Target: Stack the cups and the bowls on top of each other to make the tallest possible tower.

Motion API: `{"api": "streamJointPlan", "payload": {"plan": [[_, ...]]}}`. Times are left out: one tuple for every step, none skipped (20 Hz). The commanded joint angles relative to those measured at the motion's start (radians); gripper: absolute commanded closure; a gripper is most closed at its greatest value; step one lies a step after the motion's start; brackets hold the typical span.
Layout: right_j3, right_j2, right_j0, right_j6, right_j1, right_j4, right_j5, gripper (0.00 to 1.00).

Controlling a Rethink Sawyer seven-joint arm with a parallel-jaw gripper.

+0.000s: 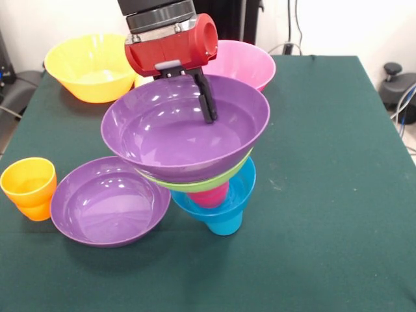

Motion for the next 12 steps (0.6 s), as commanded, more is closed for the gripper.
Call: {"api": "streamJointPlan", "payload": {"plan": [[0.090,-0.068,0.053,0.137,0.063,-0.022,-0.009,0.00],[0.092,-0.072,0.055,0.140,0.059,-0.020,-0.005,0.00],[0.096,-0.073,0.055,0.141,0.055,-0.019,-0.003,0.00],[0.100,-0.075,0.056,0.144,0.051,-0.016,0.002,0.00],[0.104,-0.076,0.056,0.146,0.047,-0.014,0.005,0.00],[0.108,-0.077,0.056,0.148,0.043,-0.012,0.007,0.00],[0.112,-0.078,0.056,0.150,0.040,-0.011,0.007,0.00],[0.113,-0.080,0.058,0.152,0.038,-0.010,0.007,0.00],[0.116,-0.080,0.058,0.153,0.038,-0.009,0.005,0.00],[0.124,-0.080,0.057,0.156,0.036,-0.009,-0.001,0.00],[0.128,-0.081,0.058,0.157,0.035,-0.010,-0.004,0.00],[0.135,-0.080,0.057,0.159,0.031,-0.009,-0.006,0.00]]}}
